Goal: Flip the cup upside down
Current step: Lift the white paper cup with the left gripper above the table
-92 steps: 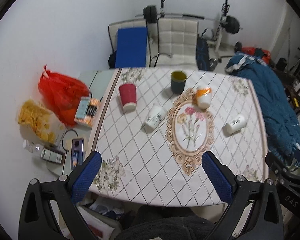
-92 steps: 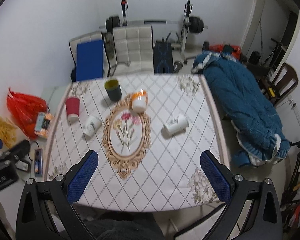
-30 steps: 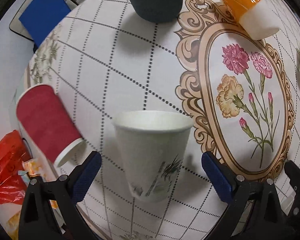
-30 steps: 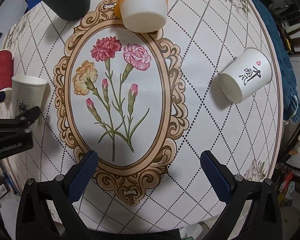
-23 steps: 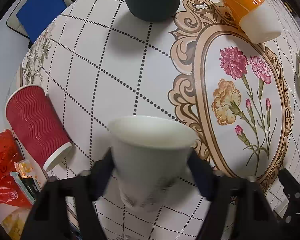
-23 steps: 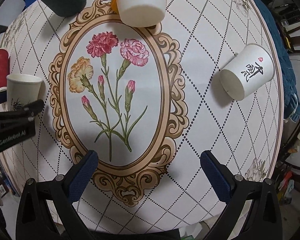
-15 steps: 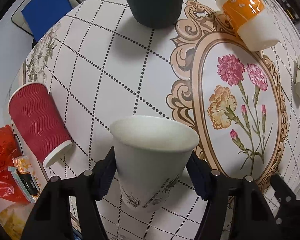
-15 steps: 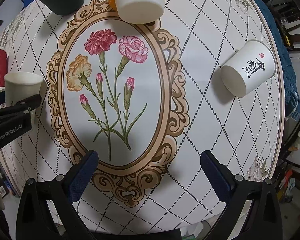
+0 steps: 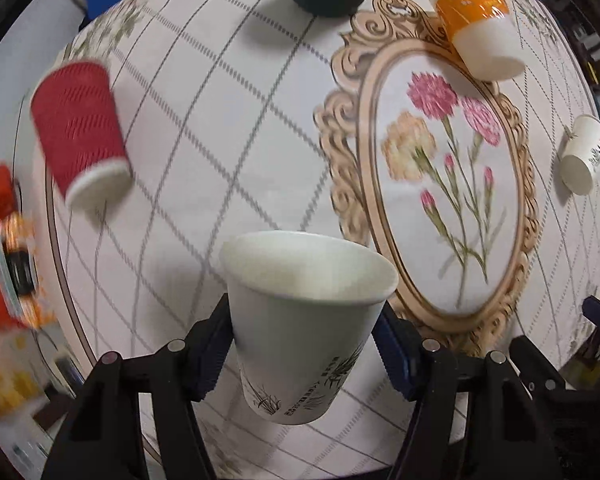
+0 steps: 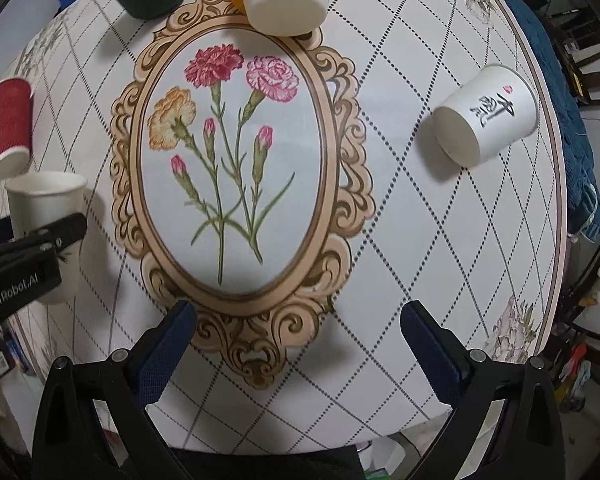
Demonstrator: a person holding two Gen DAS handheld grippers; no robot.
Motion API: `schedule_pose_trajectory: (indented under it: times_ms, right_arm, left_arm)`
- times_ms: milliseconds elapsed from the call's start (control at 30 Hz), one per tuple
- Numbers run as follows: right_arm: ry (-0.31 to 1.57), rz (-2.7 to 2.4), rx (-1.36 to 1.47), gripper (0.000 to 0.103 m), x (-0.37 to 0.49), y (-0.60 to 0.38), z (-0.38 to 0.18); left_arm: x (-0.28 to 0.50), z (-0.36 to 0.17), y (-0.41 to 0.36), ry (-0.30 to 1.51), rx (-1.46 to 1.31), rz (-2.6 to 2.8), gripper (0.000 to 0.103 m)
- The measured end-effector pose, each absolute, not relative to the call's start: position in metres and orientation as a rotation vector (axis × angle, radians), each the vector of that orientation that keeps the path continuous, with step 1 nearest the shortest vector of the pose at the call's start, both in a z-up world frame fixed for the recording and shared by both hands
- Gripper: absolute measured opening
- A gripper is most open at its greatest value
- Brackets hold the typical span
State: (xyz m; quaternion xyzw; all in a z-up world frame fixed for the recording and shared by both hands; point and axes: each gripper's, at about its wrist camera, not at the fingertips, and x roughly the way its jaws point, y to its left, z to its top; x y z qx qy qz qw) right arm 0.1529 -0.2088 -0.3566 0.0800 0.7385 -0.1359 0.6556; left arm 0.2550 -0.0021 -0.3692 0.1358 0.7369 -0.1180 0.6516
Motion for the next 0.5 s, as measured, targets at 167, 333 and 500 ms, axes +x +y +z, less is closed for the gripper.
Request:
schedule_pose_trajectory:
  times_ms: [167,333,500]
  right_arm:
    - [1.672,-0.255,0.167,0.103,0.129,-0.21,-0.35]
    - [1.675,-0.196,0.136,0.103,0.095,-0.222,-0.347]
    - [1.688,-0.164,0.12,0.103,0.074,-0.236,-0.351]
  left_arm:
    - [0.222,-0.365,0.014,1.713,0.217,-0.209,0.064]
    - [0.189,-0.369,0.03,1.763,0.103,-0.148,0.064]
    - [0.147,-0.386,0.044,1.808,-0.007,-0.087,0.064]
